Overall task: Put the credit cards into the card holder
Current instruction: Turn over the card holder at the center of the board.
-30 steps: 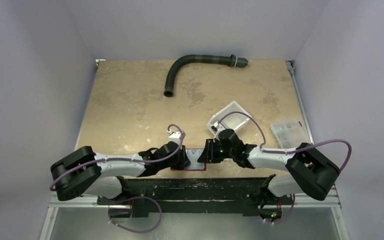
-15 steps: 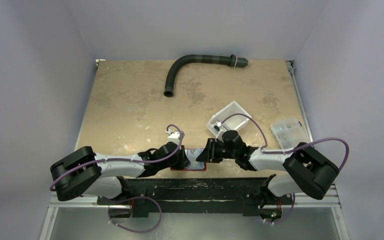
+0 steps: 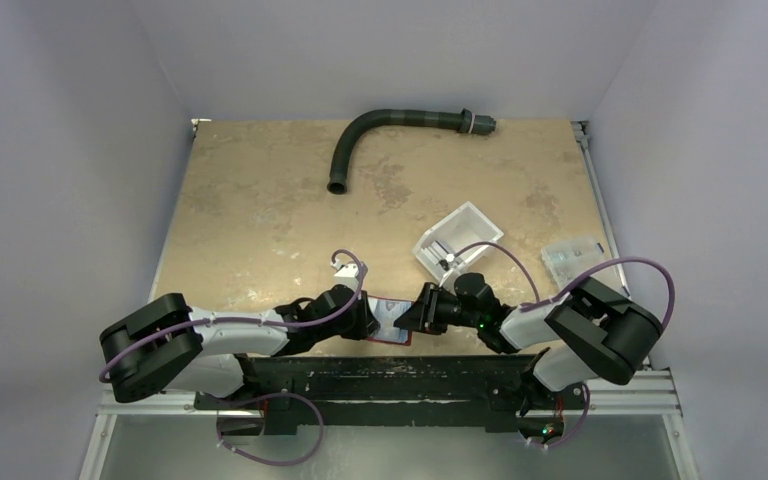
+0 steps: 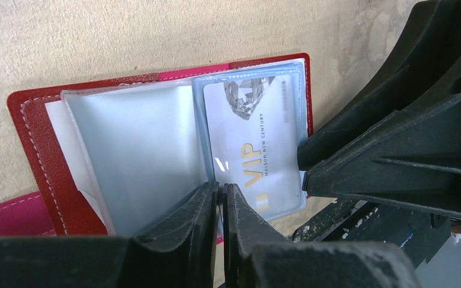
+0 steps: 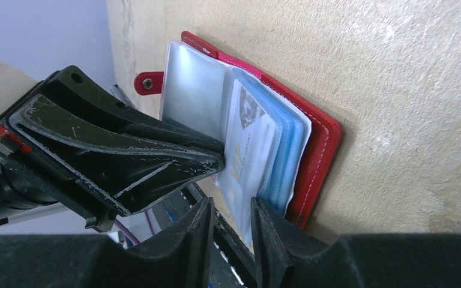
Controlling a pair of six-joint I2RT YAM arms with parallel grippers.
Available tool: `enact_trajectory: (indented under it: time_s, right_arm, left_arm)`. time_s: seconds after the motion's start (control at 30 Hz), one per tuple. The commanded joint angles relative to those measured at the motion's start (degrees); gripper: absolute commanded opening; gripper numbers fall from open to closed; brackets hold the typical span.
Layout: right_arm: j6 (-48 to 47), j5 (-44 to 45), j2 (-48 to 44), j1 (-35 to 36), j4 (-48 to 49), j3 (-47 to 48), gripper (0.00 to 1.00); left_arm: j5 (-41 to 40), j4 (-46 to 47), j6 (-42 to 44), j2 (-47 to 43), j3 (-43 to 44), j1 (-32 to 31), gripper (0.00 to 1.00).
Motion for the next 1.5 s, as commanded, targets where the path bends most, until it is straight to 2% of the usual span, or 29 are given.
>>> enact_trajectory:
  time_s: [0.0,0.4,0.67,0.83,1.2,1.3,1.47]
  right_arm:
    - [1.8,-4.6,-1.2,1.8,5.7,3.2,0.37]
    - [-3.3,-0.5,-5.6,4.3,-8.5,9.4,0.37]
    - [-3.8,1.0,-8.5,5.6,-11.8,10.0,0.33]
    - [-3.2,1.3,-7.6,5.7,-10.4,10.1,0.32]
    - [1.4,0.5,3.2,5.7,4.7,8.9,0.31]
    - [1.0,0.6,3.5,5.7,4.9,8.4,0.31]
    - [0.3,-0.5,3.4,5.6,4.0,7.9,0.32]
  left_arm:
    - [2.6,-0.4,-1.5,2.7,-1.9,-0.7,0.11]
    - [2.8,-0.2,-2.0,2.1,-2.0,-1.1,0.09]
    - [2.8,-0.3,-2.1,1.8,-1.6,-1.1,0.09]
    - [2.8,-0.4,-2.3,1.3,-1.7,-1.1,0.09]
    - [2.5,-1.2,-2.9,-0.2,-1.9,-1.2,0.09]
    - [1.8,-4.1,-3.0,-2.5,-1.6,-1.2,0.11]
    - [0.2,-11.8,-3.2,-8.8,-0.2,-1.2,0.2]
